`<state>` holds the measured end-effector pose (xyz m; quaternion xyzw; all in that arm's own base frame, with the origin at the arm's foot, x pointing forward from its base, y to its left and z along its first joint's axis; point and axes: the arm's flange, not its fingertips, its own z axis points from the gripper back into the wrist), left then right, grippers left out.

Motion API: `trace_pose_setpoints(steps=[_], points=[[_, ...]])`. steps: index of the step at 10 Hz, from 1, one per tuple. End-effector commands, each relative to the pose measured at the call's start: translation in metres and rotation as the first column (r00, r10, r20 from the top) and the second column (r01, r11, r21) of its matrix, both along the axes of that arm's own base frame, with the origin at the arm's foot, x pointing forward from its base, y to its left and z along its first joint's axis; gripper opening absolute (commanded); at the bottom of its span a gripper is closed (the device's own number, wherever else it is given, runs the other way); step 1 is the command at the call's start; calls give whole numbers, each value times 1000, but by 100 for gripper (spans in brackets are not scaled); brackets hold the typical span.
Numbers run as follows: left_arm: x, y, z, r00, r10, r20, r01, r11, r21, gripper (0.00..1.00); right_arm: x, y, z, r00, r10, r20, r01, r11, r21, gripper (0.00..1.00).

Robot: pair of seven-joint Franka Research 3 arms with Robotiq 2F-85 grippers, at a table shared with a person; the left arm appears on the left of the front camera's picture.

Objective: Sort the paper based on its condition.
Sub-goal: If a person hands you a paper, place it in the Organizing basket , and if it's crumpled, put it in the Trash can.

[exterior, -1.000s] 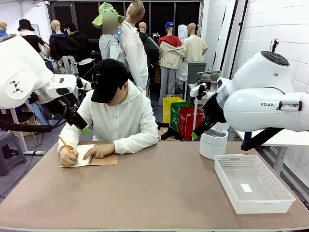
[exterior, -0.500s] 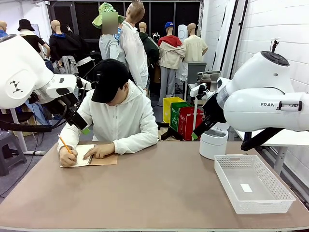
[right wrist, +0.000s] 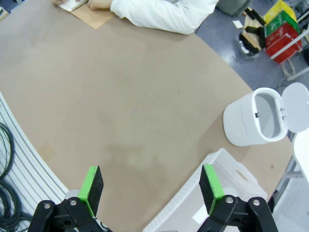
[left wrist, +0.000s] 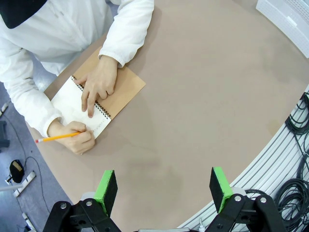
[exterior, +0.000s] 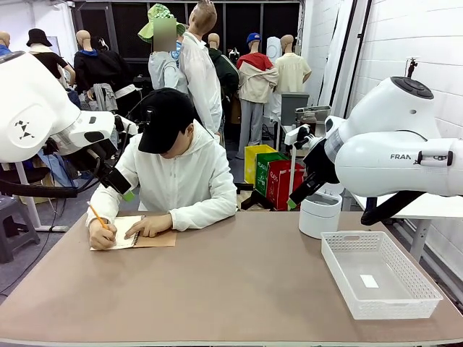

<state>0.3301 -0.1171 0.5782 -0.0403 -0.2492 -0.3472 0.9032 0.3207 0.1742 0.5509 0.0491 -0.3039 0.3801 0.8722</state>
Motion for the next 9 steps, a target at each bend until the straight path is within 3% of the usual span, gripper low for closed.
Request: trace_pose_setpoints(steps=[1, 9], points=[[-1, 0, 1, 1000, -16, -4, 16, 1000, -12, 100, 0, 0, 0, 1000, 2, -2, -2, 1000, 3, 100], [-1, 0, 1, 1000, -16, -4, 16, 1000, -12, 100, 0, 0, 0, 1000, 2, -2, -2, 1000, 3, 100]])
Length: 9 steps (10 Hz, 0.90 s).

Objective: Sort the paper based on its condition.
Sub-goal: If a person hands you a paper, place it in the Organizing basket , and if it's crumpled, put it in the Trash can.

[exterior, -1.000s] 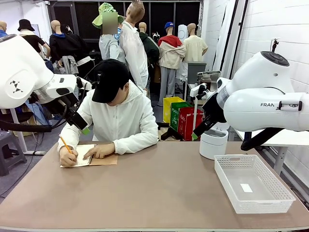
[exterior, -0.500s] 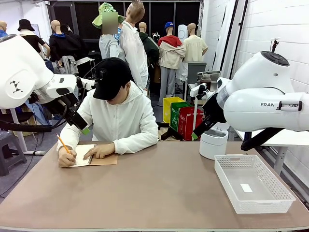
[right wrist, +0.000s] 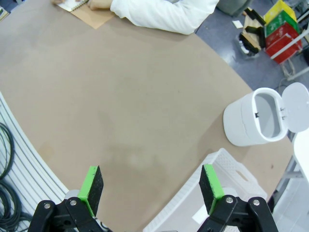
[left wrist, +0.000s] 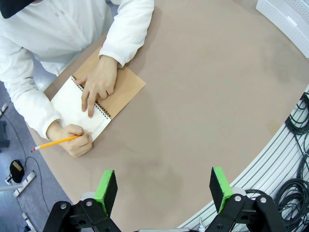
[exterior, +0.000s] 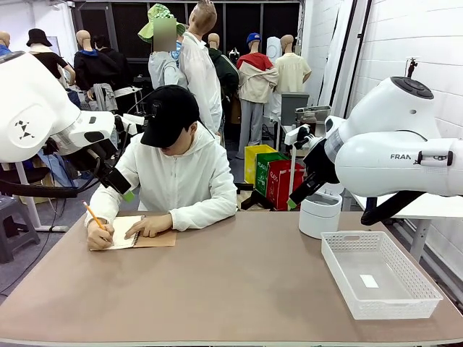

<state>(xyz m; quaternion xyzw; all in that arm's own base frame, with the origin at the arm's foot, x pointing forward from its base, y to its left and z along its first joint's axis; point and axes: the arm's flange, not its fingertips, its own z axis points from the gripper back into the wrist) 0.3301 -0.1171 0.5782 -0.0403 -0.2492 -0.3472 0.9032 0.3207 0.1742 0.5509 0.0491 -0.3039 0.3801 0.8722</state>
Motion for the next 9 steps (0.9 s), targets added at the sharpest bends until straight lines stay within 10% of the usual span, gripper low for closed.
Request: trace_pose_setpoints(steps=[1, 9], points=[[-1, 0, 1, 1000, -16, -4, 16, 1000, -12, 100, 0, 0, 0, 1000, 2, -2, -2, 1000, 3, 100], [-1, 0, 1, 1000, -16, -4, 16, 1000, -12, 100, 0, 0, 0, 1000, 2, -2, -2, 1000, 3, 100]])
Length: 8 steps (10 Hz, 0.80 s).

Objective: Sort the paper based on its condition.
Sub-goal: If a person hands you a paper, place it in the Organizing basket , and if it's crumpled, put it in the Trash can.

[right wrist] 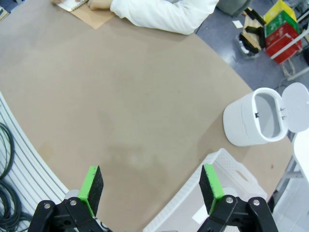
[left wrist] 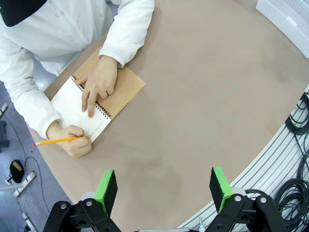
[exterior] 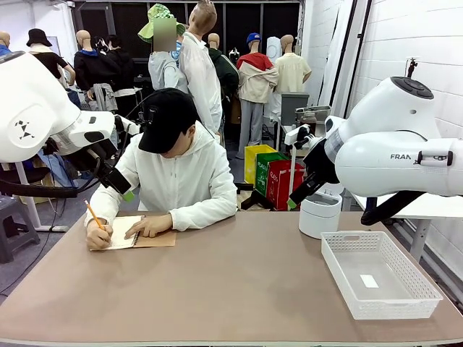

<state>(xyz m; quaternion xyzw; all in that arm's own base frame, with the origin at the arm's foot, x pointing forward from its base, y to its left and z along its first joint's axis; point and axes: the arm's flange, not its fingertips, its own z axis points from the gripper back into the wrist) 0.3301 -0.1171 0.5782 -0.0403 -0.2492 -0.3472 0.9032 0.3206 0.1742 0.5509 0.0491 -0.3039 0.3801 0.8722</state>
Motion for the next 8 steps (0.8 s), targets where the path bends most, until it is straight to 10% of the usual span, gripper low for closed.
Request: trace_pose_setpoints(steps=[1, 8], points=[[-1, 0, 1, 1000, -16, -4, 16, 1000, -12, 100, 0, 0, 0, 1000, 2, -2, -2, 1000, 3, 100], [-1, 0, 1, 1000, -16, -4, 16, 1000, -12, 100, 0, 0, 0, 1000, 2, -2, -2, 1000, 3, 100]])
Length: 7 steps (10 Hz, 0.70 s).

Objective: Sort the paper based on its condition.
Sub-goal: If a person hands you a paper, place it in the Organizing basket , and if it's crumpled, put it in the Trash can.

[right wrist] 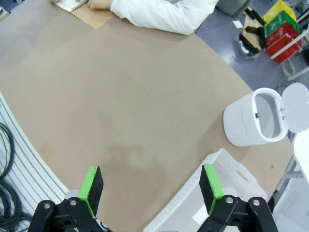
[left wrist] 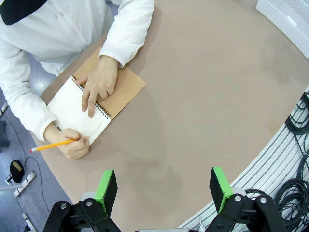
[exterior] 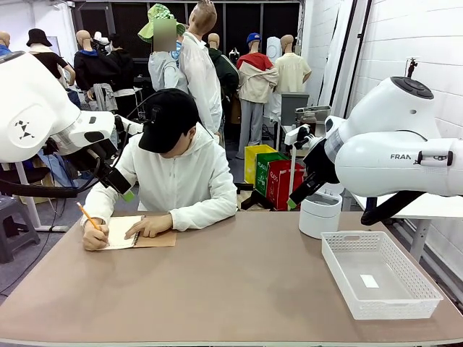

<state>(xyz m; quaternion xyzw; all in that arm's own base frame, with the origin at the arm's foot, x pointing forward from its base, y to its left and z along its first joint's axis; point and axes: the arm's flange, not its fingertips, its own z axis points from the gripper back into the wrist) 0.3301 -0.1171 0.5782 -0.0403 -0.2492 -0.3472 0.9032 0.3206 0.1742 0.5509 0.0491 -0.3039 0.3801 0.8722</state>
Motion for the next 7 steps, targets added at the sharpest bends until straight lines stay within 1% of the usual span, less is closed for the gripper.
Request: trace_pose_setpoints(steps=[1, 7], points=[[-1, 0, 1, 1000, -16, -4, 16, 1000, -12, 100, 0, 0, 0, 1000, 2, -2, -2, 1000, 3, 100], [-1, 0, 1, 1000, -16, -4, 16, 1000, -12, 100, 0, 0, 0, 1000, 2, -2, -2, 1000, 3, 100]])
